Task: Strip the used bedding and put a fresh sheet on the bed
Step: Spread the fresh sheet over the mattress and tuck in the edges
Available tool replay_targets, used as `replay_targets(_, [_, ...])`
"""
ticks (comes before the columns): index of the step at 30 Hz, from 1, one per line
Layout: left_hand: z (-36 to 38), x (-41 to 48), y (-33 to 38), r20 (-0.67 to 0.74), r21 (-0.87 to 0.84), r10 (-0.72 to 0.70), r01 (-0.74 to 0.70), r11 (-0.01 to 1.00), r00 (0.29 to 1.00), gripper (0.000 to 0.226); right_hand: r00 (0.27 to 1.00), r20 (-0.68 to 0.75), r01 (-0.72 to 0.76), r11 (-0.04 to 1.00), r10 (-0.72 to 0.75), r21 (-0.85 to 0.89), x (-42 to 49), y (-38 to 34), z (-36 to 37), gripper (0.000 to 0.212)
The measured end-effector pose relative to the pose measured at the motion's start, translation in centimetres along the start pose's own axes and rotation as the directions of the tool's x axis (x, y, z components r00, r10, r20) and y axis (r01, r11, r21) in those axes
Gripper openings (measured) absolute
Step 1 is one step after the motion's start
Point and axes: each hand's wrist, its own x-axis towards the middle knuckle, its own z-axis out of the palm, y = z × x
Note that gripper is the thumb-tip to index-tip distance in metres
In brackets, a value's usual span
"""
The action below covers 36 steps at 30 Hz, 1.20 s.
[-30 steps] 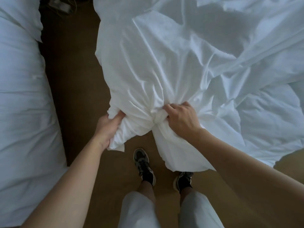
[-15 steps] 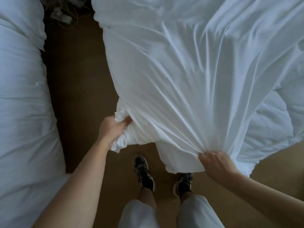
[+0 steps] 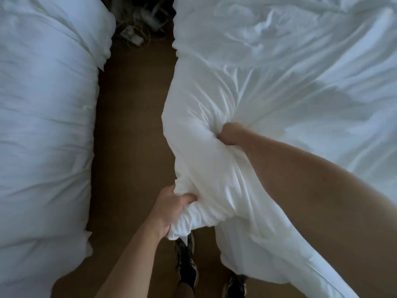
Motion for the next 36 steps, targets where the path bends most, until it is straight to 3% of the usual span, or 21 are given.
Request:
replay_targets(2, [0.3, 0.0, 0.1, 0.006, -0.020, -0.027, 0.027, 0.999, 1.000, 0.018, 0.994, -0.071, 0.081, 0.997, -0.079, 0.015, 0.0, 0.2, 3.0, 0.042])
replay_targets(4, [0.4, -0.1, 0.0, 0.014, -0.054, -0.061, 0.062, 0.997, 0.998, 0.023, 0.950, -0.312, 0.090, 0.947, 0.011, 0.308, 0.7, -0.9, -0.3, 0.044])
replay_targets(7, [0.3, 0.1, -0.3, 0.034, -0.187, -0.084, 0.089, 0.978, 0.996, 0.028, 0.685, -0.619, 0.218, 0.702, 0.385, 0.678, 3.5, -2.9, -10.0, 0.049])
replay_targets(9, [0.0, 0.4, -0.3, 0.055, -0.265, -0.091, 0.103, 0.959, 0.994, 0.022, 0.568, -0.671, 0.273, 0.660, 0.476, 0.700, 4.3, -2.5, -12.1, 0.043])
replay_targets(10, [-0.1, 0.5, -0.4, 0.059, -0.271, -0.103, 0.115, 0.956, 0.993, 0.016, 0.611, -0.676, 0.203, 0.744, 0.411, 0.636, 4.4, -2.0, -10.7, 0.037])
replay_targets(11, [0.0, 0.6, -0.6, 0.045, -0.259, -0.130, 0.137, 0.956, 0.990, 0.014, 0.776, -0.591, 0.082, 0.892, 0.222, 0.444, 4.2, -1.4, -7.7, 0.033])
replay_targets(12, [0.2, 0.7, -1.3, 0.010, -0.233, -0.180, 0.177, 0.956, 0.984, 0.018, 0.933, -0.359, 0.038, 0.981, 0.034, 0.191, 3.4, -0.8, -4.0, 0.032])
replay_targets(13, [0.5, 1.0, -2.0, -0.045, -0.195, -0.246, 0.233, 0.953, 0.968, 0.022, 0.991, -0.110, 0.075, 0.997, -0.072, 0.025, 2.8, -0.2, -1.2, 0.034])
replay_targets(15, [1.3, 1.8, -3.2, -0.141, -0.098, -0.357, 0.346, 0.933, 0.923, 0.018, 0.991, 0.076, 0.097, 0.984, -0.110, 0.150, 2.2, 0.0, 0.0, 0.045])
replay_targets(17, [2.1, 3.3, -3.5, -0.183, 0.068, -0.380, 0.397, 0.915, 0.907, 0.021, 0.991, -0.024, 0.132, 0.944, -0.131, 0.304, 2.3, -0.2, -1.5, 0.085])
replay_targets(19, [2.5, 4.9, -2.5, -0.196, 0.287, -0.284, 0.332, 0.899, 0.938, 0.022, 0.988, -0.149, 0.052, 0.986, -0.027, 0.160, 2.1, -0.3, -2.0, 0.115])
replay_targets(21, [2.4, 6.3, -0.7, -0.153, 0.397, -0.199, 0.245, 0.884, 0.968, 0.022, 0.989, -0.128, 0.057, 0.983, -0.080, -0.172, 0.9, 0.1, 0.4, 0.093])
replay_targets(23, [1.9, 7.4, 0.9, -0.108, 0.280, -0.142, 0.167, 0.945, 0.984, 0.054, 0.973, -0.047, 0.197, 0.917, -0.226, -0.348, 0.0, 0.9, 2.8, 0.045])
replay_targets(25, [1.9, 8.6, 2.6, -0.094, 0.084, -0.109, 0.117, 0.990, 0.990, 0.077, 0.962, -0.089, 0.234, 0.950, -0.257, -0.208, 0.7, 1.2, 3.0, 0.029])
replay_targets(27, [3.2, 9.9, 4.2, -0.007, 0.036, -0.068, 0.069, 0.997, 0.998, 0.072, 0.951, -0.201, 0.258, 0.961, -0.235, 0.095, 1.3, 0.2, 1.3, 0.037])
replay_targets(28, [4.2, 10.5, 4.8, 0.046, 0.070, -0.051, 0.048, 0.996, 0.998, 0.064, 0.911, -0.361, 0.293, 0.930, -0.201, 0.221, 1.3, -0.5, 0.4, 0.042])
replay_targets(30, [6.7, 11.3, 5.1, 0.129, 0.166, -0.048, 0.026, 0.986, 0.990, 0.055, 0.677, -0.736, 0.376, 0.863, -0.009, 0.336, 1.0, -1.2, -1.0, 0.035])
replay_targets(31, [7.5, 11.6, 4.8, 0.123, 0.208, -0.058, 0.031, 0.978, 0.991, 0.053, 0.592, -0.805, 0.392, 0.858, 0.041, 0.332, 0.5, -1.0, -1.2, 0.032])
replay_targets(32, [7.7, 11.6, 4.0, 0.084, 0.227, -0.061, 0.041, 0.973, 0.995, 0.049, 0.637, -0.771, 0.377, 0.872, 0.000, 0.311, 0.4, -0.6, -0.3, 0.031])
replay_targets(34, [7.0, 10.5, 1.3, -0.003, 0.187, -0.065, 0.065, 0.980, 0.998, 0.047, 0.880, -0.427, 0.273, 0.957, -0.207, 0.098, -0.2, 0.8, 2.7, 0.047])
replay_targets(36, [5.6, 8.6, -1.5, -0.122, 0.147, -0.191, 0.208, 0.967, 0.974, 0.056, 0.953, -0.098, 0.286, 0.958, -0.287, -0.022, -0.2, 1.7, 3.0, 0.081])
